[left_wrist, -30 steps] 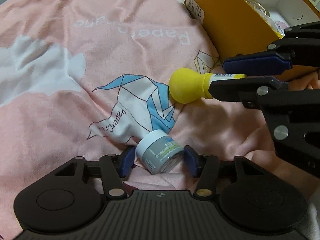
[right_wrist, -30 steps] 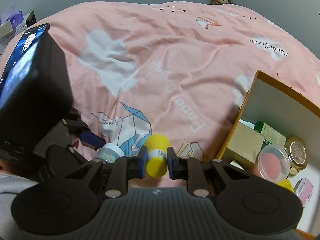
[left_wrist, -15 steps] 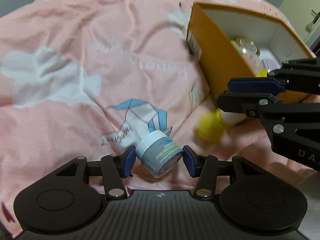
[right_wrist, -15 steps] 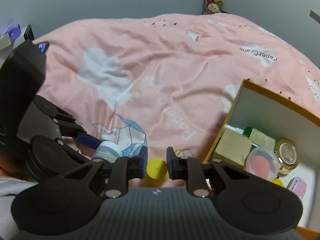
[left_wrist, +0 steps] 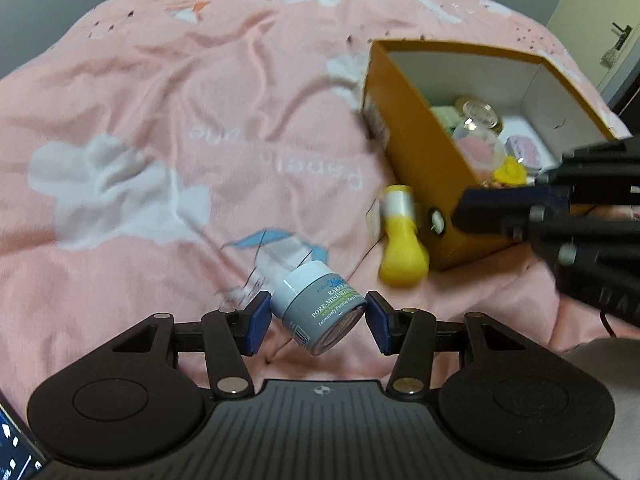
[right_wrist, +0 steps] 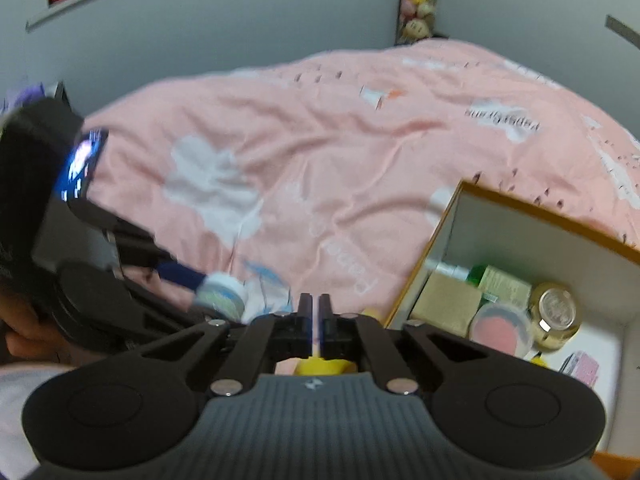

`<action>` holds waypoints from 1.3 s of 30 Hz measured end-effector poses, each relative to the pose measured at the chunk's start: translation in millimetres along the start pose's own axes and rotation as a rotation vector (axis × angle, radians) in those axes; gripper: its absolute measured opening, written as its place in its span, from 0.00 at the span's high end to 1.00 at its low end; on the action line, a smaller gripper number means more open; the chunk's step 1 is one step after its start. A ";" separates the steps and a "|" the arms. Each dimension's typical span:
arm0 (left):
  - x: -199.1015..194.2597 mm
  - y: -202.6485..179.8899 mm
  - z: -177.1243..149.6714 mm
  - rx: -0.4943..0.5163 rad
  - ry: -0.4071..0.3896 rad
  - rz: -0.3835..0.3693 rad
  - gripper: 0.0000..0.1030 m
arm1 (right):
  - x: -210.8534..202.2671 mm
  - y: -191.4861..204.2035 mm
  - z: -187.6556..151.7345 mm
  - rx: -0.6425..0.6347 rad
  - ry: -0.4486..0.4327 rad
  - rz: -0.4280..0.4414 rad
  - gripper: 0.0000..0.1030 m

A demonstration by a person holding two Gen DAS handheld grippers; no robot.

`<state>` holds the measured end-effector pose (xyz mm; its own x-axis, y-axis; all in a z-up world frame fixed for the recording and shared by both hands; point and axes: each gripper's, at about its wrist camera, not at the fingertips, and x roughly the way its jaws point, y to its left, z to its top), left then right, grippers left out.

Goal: Organize rigid objects
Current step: 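Lift the cream jar and yellow bottle with both tools toward the box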

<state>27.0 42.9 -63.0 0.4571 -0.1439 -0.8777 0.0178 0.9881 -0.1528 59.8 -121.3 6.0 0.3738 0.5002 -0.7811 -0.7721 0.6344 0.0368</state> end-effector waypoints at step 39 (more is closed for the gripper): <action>20.8 46.6 7.3 -0.080 -0.006 0.002 0.43 | 145.7 51.5 -17.5 -0.898 0.652 -0.160 0.62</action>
<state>43.8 86.4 -85.0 0.4620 -0.1413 -0.8756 -0.0546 0.9808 -0.1871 65.6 -26.1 -116.8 0.3646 -0.1204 -0.9234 -0.9285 -0.1227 -0.3506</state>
